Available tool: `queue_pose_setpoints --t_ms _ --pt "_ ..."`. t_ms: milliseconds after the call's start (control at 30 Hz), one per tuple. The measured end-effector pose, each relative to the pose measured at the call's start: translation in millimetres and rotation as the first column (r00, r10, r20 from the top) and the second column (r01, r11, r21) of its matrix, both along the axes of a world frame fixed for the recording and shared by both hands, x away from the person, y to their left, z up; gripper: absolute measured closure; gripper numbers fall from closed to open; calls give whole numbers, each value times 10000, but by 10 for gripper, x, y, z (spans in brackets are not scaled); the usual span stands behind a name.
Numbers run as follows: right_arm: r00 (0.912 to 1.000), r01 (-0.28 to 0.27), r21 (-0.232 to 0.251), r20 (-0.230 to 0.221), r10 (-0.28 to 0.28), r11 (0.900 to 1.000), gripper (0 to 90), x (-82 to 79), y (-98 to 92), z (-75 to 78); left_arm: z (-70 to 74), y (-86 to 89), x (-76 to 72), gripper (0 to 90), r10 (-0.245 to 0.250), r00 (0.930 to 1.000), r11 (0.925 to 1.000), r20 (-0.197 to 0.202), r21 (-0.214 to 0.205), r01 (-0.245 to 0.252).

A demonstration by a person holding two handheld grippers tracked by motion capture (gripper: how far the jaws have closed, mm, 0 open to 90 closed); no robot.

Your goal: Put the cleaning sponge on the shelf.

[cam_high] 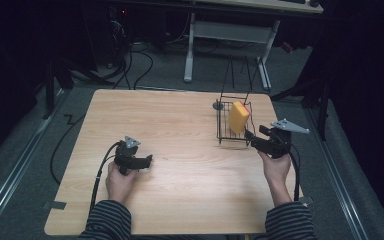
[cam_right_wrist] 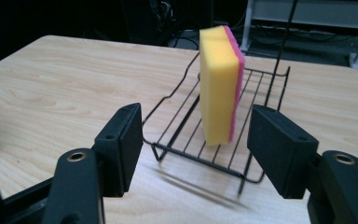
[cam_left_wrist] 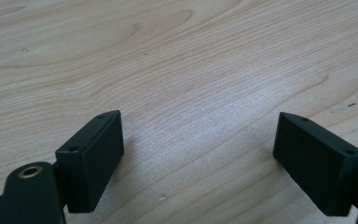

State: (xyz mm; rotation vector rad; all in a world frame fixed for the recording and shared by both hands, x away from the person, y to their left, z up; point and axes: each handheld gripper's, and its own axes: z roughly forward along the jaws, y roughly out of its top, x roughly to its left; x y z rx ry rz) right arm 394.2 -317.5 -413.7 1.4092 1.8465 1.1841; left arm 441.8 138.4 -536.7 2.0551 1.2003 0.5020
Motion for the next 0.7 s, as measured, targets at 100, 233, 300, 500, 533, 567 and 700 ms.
queue_pose_setpoints --t_ms 100,233,300,500,533,567,700 --pt "10000 -21 117 70 20 9999 366 -90 -40 -16 0 0 0 168 1 10000 10000 3 4 -1" --pt "9999 -30 214 150 27 9998 369 -211 -78 -44 0 0 0 167 1 10000 10000 1 1 -1" --pt "9998 -29 243 189 25 9997 370 -259 -86 -55 0 1 0 168 -11 10000 10000 -2 19 11" --pt "9996 -145 369 265 135 9992 375 -371 -88 -112 0 1 0 167 -8 10000 10000 -1 19 8" --pt "9997 -141 391 218 133 9991 375 -385 -85 -125 0 1 0 167 -11 10000 10000 -2 21 11" --pt "9996 -155 367 235 147 9992 376 -397 -83 -141 0 1 0 167 -10 10000 10000 -1 19 10" --pt "9997 -194 465 163 187 9987 378 -438 -71 -202 0 1 0 167 -9 10000 10000 -3 20 9"
